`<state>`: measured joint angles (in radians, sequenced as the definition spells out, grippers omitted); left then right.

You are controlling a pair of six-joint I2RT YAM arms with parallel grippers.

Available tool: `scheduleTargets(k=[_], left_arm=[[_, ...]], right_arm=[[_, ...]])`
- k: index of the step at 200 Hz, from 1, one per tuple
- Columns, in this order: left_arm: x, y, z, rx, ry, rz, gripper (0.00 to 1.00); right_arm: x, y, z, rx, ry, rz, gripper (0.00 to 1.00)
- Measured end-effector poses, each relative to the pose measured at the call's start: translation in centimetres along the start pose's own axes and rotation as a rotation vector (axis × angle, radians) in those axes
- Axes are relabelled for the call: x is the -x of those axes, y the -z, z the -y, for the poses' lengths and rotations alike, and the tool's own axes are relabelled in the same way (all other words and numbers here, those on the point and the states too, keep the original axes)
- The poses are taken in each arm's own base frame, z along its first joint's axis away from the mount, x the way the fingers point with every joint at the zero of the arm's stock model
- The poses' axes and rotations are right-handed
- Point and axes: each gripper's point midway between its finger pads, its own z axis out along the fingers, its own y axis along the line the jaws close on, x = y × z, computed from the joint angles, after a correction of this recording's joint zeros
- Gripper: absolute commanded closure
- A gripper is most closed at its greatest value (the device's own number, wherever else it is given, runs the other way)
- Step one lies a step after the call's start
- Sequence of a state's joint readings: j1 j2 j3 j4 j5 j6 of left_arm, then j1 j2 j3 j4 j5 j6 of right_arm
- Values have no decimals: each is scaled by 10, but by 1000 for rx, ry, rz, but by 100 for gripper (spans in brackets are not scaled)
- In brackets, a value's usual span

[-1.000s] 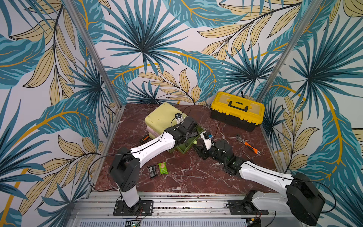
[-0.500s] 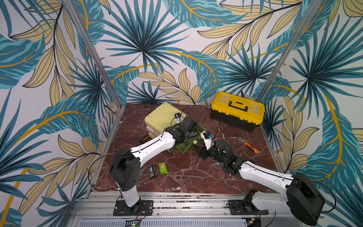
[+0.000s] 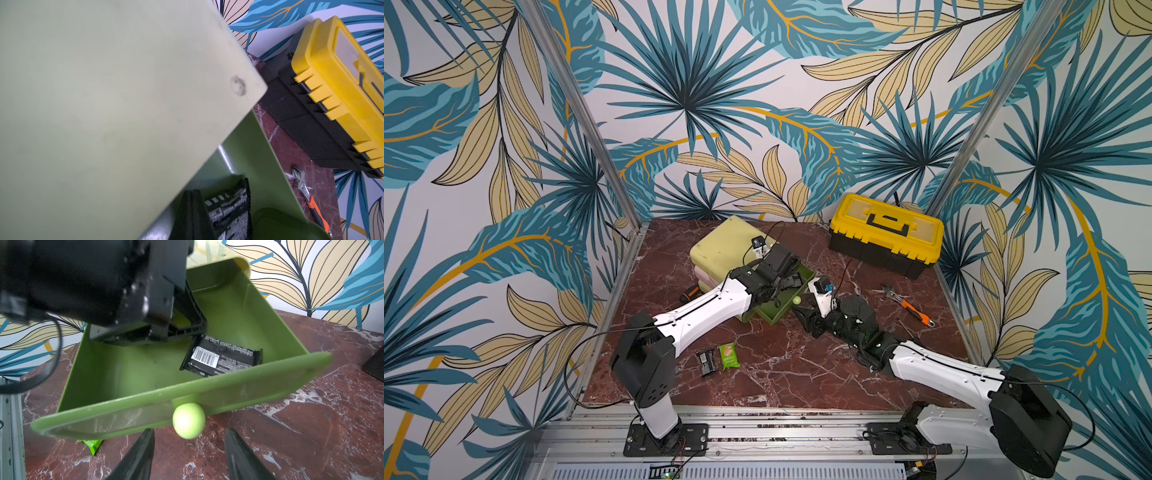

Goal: Take the cookies out of the drawer
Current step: Pick up the cookie from the drawer, then place the cookie at the center of the board.

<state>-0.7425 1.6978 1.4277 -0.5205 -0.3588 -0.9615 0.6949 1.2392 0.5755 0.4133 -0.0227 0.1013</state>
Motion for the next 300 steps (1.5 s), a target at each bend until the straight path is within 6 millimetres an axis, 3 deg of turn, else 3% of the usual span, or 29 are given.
scheduleTargets(k=[91, 142, 182, 232, 267, 300], left_arm=[[45, 77, 20, -147, 83, 96, 100], [66, 135, 4, -200, 146, 159, 100], [65, 169, -42, -144, 223, 196, 100], [58, 194, -135, -13, 406, 266, 100], [52, 184, -190, 100, 497, 311, 100], [34, 149, -242, 219, 589, 297, 100]], right_arm=[[0, 2, 1, -3, 0, 3, 43], [0, 2, 1, -3, 0, 3, 42], [0, 2, 1, -3, 0, 3, 41], [0, 2, 1, -7, -4, 4, 41], [0, 2, 2, -9, -4, 3, 41], [-1, 2, 2, -12, -4, 0, 41]])
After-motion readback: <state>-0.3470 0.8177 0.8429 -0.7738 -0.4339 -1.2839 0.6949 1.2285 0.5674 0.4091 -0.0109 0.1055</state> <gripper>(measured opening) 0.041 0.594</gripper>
